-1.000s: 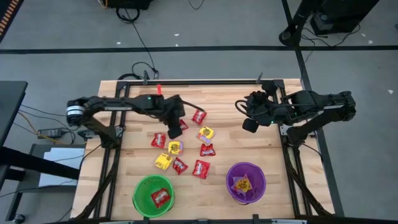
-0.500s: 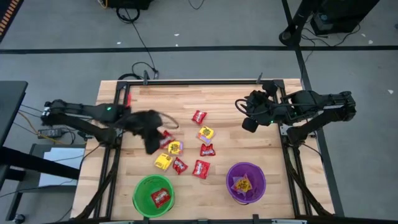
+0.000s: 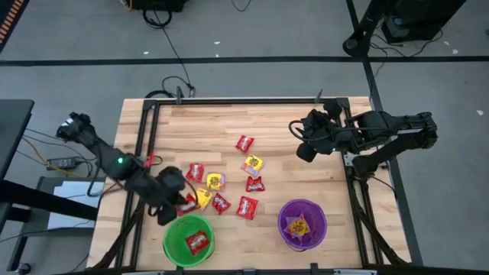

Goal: Sort candy by brand, put in halloween buckets
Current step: Put the red candy into the green bucket, then put the yellow candy into the purple bucket

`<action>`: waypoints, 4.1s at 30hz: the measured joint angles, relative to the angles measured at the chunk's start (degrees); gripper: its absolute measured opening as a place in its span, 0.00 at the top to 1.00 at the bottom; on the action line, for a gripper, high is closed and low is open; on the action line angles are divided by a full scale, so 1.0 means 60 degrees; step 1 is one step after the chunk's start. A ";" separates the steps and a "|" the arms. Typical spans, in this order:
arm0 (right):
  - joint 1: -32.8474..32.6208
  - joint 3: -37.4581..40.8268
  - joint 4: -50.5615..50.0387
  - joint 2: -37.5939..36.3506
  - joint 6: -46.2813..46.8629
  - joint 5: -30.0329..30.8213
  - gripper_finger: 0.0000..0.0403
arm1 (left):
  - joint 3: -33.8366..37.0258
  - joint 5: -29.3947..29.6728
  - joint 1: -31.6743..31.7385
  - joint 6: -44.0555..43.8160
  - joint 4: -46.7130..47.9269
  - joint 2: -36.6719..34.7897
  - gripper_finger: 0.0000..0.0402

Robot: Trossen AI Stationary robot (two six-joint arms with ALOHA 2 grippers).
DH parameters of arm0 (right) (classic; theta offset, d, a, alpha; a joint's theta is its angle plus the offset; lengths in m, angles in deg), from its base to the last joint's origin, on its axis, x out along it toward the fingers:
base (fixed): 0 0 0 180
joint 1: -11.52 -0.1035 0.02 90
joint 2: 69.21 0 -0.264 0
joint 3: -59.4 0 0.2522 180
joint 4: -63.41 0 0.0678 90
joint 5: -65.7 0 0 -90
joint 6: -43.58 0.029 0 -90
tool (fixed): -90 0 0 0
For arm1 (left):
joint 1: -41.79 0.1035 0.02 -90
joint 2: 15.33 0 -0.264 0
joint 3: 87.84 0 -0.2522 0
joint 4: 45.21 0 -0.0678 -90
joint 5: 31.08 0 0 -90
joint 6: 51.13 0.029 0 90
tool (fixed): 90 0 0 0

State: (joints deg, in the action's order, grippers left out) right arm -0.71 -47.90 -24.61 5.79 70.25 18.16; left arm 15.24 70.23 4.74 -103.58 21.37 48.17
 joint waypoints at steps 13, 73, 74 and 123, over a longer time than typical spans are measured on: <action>0.0000 0.0000 -0.0011 -0.0004 0.0783 -0.0080 0.61 | -0.0221 -0.0711 -0.1187 -0.1620 -0.1037 0.1360 0.98; 0.2509 0.0004 0.2450 0.0291 -0.3350 -0.1815 0.61 | -0.0114 0.3448 0.6724 0.8982 -0.3142 0.0343 0.61; 0.2673 0.0004 0.2496 0.0291 -0.3553 -0.1934 0.61 | -0.0002 0.3169 0.6956 0.9134 -0.3339 0.0343 0.61; 0.7877 0.2860 0.3987 0.0295 -0.5537 -1.1224 0.61 | 0.2127 -0.3003 1.2459 0.8922 -0.4282 0.0347 0.61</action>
State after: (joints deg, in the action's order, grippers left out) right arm 46.55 -30.74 -0.68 7.56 37.03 -49.18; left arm 28.01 52.21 79.49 -50.05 -4.32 50.25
